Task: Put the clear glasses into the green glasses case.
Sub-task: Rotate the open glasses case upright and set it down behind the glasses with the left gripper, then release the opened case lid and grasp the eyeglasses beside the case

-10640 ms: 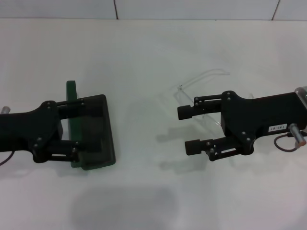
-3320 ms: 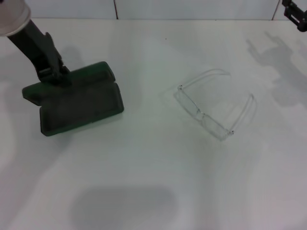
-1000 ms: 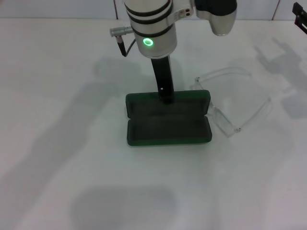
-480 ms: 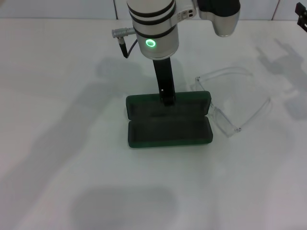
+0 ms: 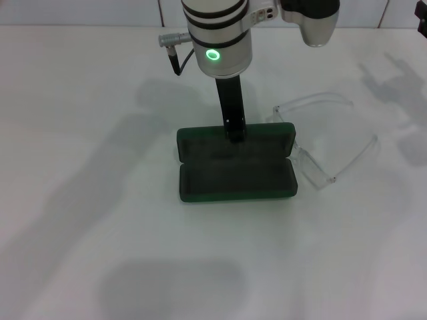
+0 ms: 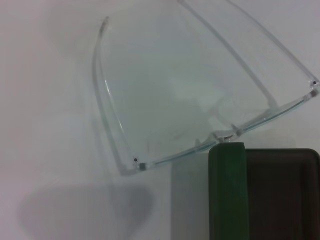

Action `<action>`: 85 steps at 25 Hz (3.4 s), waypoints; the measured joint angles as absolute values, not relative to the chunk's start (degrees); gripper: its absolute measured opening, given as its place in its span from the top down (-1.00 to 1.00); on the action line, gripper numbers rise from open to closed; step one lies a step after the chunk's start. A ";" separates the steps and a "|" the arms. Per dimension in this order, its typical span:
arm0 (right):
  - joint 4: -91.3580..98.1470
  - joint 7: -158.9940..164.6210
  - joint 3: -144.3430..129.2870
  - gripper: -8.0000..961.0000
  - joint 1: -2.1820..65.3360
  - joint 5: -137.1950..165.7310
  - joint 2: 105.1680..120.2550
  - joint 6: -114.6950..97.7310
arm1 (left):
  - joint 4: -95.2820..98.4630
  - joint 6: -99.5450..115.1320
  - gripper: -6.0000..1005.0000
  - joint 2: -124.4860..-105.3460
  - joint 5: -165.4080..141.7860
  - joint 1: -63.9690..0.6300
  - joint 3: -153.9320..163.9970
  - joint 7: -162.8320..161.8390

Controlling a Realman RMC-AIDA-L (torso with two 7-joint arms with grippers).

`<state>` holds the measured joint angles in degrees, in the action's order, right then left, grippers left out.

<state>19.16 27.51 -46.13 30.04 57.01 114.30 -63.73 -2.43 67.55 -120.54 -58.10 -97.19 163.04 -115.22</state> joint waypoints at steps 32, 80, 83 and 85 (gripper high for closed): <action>19.22 26.13 -46.14 -0.30 29.88 56.08 114.26 -63.72 | -2.13 69.72 0.47 -120.19 -57.67 -97.37 163.03 -114.54; 30.70 37.24 -62.25 -0.29 25.70 60.44 115.04 -56.63 | -35.96 85.60 0.47 -113.64 3.78 -80.85 163.13 -89.68; 33.04 42.04 -62.33 -0.29 25.06 64.47 115.18 -56.53 | -35.24 91.83 0.48 -111.56 13.63 -74.75 163.13 -87.40; 34.44 45.63 -62.39 -0.29 24.76 67.69 115.19 -56.51 | -34.37 94.95 0.48 -110.28 18.37 -71.48 163.13 -86.92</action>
